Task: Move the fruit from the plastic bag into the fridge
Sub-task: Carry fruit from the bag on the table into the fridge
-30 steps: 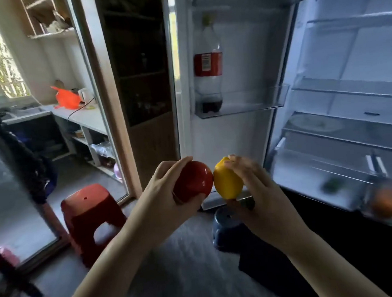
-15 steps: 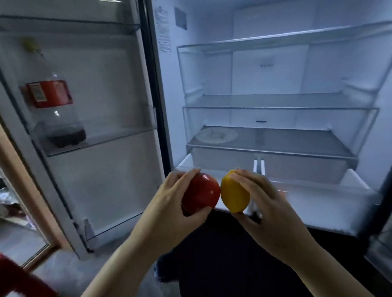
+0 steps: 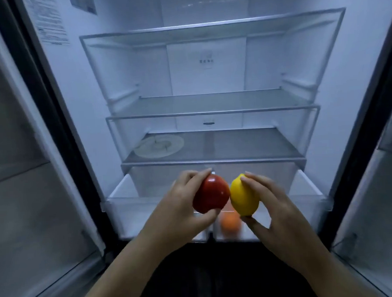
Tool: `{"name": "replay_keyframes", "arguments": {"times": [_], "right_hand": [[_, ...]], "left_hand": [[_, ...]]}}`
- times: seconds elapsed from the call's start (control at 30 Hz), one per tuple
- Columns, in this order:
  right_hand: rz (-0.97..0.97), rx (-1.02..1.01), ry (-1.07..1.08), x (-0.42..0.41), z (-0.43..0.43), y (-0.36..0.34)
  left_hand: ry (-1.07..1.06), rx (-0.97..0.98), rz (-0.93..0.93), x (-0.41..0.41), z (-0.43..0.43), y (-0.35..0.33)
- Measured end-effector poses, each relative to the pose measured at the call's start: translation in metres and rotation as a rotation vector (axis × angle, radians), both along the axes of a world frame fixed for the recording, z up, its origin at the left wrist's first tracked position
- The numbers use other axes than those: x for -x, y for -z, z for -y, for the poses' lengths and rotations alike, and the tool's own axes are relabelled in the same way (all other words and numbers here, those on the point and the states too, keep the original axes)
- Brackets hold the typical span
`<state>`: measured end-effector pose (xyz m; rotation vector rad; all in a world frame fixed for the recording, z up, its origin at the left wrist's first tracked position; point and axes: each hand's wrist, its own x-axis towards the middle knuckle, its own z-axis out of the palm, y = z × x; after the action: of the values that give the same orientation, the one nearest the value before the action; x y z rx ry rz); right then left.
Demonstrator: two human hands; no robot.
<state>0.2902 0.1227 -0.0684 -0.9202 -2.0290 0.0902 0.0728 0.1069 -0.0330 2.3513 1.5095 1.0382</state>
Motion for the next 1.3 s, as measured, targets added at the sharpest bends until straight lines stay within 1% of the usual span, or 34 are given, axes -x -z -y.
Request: {"name": "replay_keyframes", "arguments": {"times": [0.13,0.3,0.43,0.53,0.7,0.93,1.13,1.3], "right_hand": [[0.003,-0.006,0.05,-0.003,-0.06,-0.011],[-0.058,-0.029,0.119,0.0,-0.139,-0.028],[-0.147,-0.058,0.17,-0.003,-0.179,-0.038],[-0.137,-0.044,0.211,-0.016,-0.199,-0.033],[-0.065,0.081,0.293,-0.054,-0.23,-0.016],[-0.029,0.339,0.38,-0.1,-0.279,0.013],[0.0,0.538,0.412,-0.11,-0.323,0.038],[0.0,0.595,0.448,-0.109,-0.346,0.058]], "left_hand": [[0.052,-0.039,0.01,-0.005,-0.075,-0.009],[0.108,-0.134,-0.054,-0.007,-0.17,-0.033],[0.203,-0.179,-0.056,-0.015,-0.223,-0.055],[0.224,-0.225,-0.039,-0.028,-0.255,-0.068],[0.224,-0.209,0.017,-0.058,-0.295,-0.08],[0.207,-0.162,0.098,-0.095,-0.337,-0.084],[0.136,-0.124,0.119,-0.119,-0.36,-0.075],[0.072,-0.121,0.138,-0.132,-0.372,-0.073]]}}
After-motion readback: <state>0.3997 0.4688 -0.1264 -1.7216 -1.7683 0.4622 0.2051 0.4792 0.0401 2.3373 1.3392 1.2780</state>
